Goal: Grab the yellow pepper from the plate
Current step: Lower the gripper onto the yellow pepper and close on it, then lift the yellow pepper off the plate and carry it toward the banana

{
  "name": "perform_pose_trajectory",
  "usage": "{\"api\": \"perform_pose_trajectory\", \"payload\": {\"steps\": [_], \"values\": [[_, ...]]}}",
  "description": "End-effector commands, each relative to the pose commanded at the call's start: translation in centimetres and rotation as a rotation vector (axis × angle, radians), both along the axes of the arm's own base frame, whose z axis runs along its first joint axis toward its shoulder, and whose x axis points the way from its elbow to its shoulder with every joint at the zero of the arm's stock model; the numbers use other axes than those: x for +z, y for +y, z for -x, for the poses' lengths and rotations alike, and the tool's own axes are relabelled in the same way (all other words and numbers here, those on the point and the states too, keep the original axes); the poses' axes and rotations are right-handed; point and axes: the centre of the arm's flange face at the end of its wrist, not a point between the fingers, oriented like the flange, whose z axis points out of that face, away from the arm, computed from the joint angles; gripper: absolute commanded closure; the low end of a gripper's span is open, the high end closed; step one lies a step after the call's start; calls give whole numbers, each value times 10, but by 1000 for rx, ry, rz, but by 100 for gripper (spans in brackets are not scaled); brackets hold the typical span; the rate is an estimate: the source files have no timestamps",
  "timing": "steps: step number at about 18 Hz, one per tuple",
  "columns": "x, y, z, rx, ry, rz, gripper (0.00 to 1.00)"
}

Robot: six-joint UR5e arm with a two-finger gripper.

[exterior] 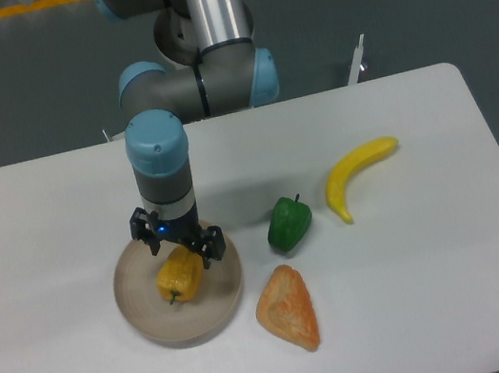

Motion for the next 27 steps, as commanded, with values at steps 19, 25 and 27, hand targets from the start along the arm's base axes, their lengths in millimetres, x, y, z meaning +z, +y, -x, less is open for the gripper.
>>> {"api": "perform_pose_trajectory", "payload": {"steps": [19, 25, 27], "values": [[-11, 8, -4, -15, 34, 10, 60], [-2, 10, -3, -18, 41, -8, 63], [18, 11, 3, -62, 62, -40, 63]]}}
